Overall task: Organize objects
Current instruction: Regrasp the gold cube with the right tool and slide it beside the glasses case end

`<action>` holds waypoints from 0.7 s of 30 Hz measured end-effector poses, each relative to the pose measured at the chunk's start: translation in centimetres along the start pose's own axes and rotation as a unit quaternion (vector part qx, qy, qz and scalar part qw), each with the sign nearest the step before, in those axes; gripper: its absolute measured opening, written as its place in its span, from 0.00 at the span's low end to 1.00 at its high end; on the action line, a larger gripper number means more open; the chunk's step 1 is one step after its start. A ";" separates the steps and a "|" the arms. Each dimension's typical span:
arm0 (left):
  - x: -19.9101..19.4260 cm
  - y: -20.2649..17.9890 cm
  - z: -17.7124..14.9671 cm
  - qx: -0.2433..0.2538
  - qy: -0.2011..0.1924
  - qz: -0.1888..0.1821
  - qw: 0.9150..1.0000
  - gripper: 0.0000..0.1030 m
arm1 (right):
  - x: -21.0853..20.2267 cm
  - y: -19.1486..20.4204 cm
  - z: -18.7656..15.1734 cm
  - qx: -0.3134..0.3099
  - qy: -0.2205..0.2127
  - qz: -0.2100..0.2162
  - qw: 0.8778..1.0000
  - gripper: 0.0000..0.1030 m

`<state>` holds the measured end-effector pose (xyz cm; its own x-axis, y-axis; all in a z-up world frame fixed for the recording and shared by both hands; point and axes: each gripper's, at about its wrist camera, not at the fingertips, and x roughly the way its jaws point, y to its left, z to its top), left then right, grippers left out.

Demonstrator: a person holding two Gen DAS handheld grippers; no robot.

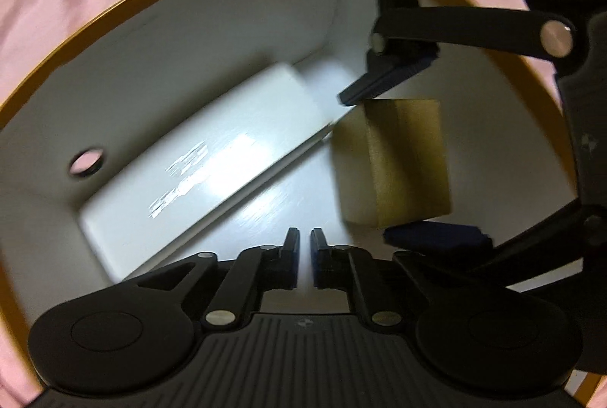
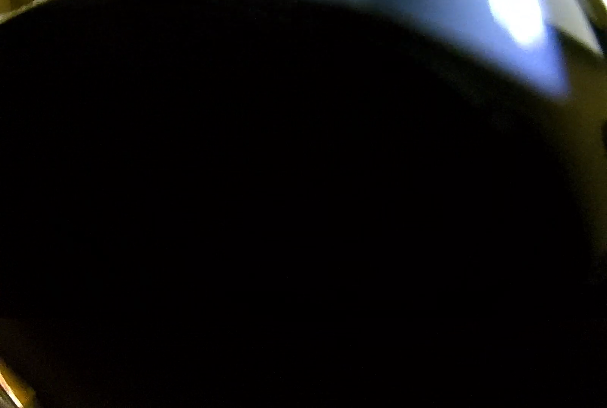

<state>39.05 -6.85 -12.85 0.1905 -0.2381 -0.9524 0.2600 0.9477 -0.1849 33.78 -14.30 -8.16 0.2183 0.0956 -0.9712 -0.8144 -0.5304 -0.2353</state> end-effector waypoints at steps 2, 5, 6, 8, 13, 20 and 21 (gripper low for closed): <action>-0.2 0.5 -0.5 -0.003 0.022 0.024 0.999 0.17 | -0.1 0.3 0.0 0.003 -0.011 0.013 1.000 0.62; -0.6 0.7 -1.5 0.025 0.037 0.038 0.998 0.18 | -0.2 0.8 0.0 0.004 -0.018 0.017 1.000 0.62; -0.7 0.6 -1.8 0.036 0.036 0.039 0.998 0.18 | -0.3 0.9 -0.1 0.002 -0.020 0.016 1.000 0.62; -0.9 0.4 -2.0 0.042 0.033 0.039 0.998 0.19 | -0.6 1.1 -0.4 0.001 -0.019 0.014 1.000 0.62; -0.8 0.5 -2.2 0.043 0.027 0.040 0.998 0.23 | -0.6 1.1 -1.4 0.030 0.002 0.014 0.999 0.59; -1.6 0.7 -2.7 0.046 0.015 0.032 0.998 0.30 | -0.4 2.0 -2.6 0.019 0.024 -0.022 0.999 0.57; -1.8 0.7 -2.7 0.042 0.010 0.035 0.998 0.31 | -0.4 2.4 -2.6 0.009 0.026 -0.032 0.999 0.57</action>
<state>36.31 -5.21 -11.94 0.1927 -0.1663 -0.9671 0.3254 0.9406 -0.0969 33.21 -17.81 -8.27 0.2968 0.0843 -0.9512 -0.8073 -0.5099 -0.2971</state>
